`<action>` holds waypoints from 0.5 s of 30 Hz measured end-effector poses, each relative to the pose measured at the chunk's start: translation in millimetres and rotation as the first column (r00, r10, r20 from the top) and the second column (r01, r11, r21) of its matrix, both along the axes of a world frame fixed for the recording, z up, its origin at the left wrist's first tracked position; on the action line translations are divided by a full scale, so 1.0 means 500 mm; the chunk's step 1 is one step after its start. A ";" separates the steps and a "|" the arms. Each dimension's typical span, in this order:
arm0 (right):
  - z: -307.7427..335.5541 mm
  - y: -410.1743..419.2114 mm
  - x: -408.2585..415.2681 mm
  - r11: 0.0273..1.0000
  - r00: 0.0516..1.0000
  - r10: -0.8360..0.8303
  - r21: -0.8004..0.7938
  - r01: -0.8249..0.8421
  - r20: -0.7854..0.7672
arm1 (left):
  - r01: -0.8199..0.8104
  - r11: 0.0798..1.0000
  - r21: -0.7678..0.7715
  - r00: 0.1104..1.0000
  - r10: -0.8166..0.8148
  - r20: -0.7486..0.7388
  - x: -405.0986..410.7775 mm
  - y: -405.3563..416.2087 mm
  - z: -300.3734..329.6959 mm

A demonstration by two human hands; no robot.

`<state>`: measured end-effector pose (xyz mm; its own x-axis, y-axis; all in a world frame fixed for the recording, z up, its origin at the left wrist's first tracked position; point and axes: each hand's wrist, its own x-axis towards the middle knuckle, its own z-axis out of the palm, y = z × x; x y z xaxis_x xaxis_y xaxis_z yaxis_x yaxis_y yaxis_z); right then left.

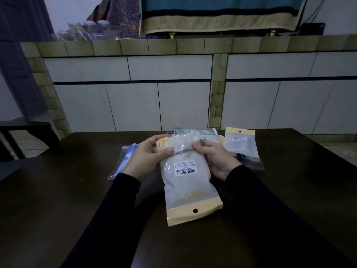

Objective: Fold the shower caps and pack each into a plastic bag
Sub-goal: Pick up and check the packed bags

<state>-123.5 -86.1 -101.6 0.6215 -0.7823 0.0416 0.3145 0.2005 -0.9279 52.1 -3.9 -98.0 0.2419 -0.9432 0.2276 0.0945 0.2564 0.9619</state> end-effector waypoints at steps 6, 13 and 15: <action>0.022 0.009 -0.003 0.983 0.989 -0.142 -0.108 0.145 0.038 | -0.125 0.968 -0.217 0.992 0.120 -0.034 -0.009 0.013 0.014; 0.076 0.033 -0.032 0.684 0.819 -0.553 -0.646 0.340 -0.155 | -0.035 0.945 -0.324 0.996 0.005 -0.093 -0.007 0.020 0.025; 0.095 0.034 -0.037 0.936 0.894 -0.284 -0.303 0.180 -0.347 | 0.019 0.953 -0.304 0.999 -0.026 -0.018 -0.010 0.019 0.021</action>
